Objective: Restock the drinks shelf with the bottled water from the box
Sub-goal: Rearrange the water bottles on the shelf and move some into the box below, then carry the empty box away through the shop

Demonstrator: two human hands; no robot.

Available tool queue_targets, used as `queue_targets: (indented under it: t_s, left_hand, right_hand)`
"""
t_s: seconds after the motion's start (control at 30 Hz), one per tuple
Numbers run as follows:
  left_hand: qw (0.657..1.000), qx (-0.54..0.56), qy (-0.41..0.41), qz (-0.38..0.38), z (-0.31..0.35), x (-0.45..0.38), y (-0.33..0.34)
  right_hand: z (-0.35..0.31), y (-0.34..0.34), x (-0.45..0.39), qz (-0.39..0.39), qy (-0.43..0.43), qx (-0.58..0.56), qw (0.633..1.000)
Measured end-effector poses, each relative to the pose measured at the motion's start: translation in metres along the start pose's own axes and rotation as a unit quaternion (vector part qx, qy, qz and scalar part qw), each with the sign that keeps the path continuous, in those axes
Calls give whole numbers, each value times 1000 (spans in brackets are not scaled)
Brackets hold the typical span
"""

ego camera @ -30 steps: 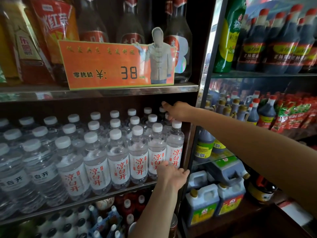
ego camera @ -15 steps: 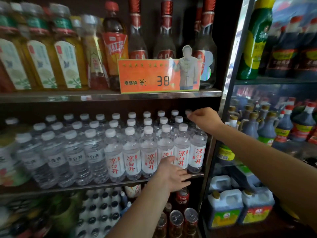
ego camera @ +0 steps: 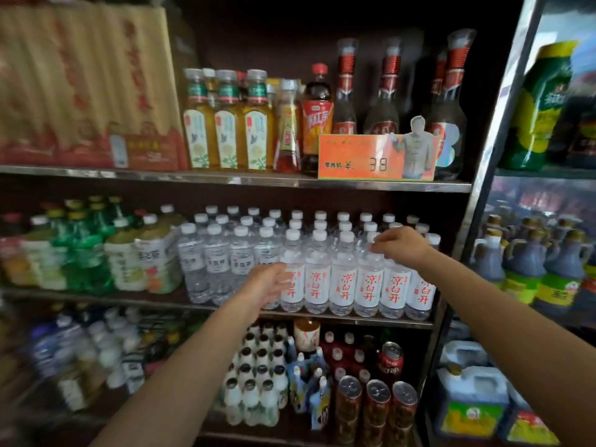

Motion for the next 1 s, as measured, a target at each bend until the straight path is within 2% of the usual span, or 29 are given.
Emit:
queue_targets:
  t_s: [0.1,0.23,0.53,0.63,0.77,1.0]
  left_hand:
    - [997,-30,-15,68,0,23,-66]
    - [993,1,-39,115,-5,65,-141]
    - [962,-11,-34,271,-11,227,-347]
    - [944,-39,-37,327,-18,297,-421]
    - [909,-58,-46,411,-30,399,-503]
    - [845,2,-44,533,-72,547,-598]
  right_hand:
    - [-12,28,24,-48,17,-21,998]
    - [-49,80,65,-87,-11,-16,996]
    - [-178,270,226,-252,-97,6,963]
    - [-217,343,299,-330,-126,21,935]
    - [-255,428,394,-391,-170,47,903]
    - [-278,553,526,-470,-222,90,850]
Point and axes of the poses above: each hand's wrist, its own x-axis away from the middle knuckle, its own y-axis out of the palm, z = x × y, the point moved 9 cm from there along -x, towards the middle knuckle, and after that the axes turned 15 degrees about y, right-handed, at the moved point
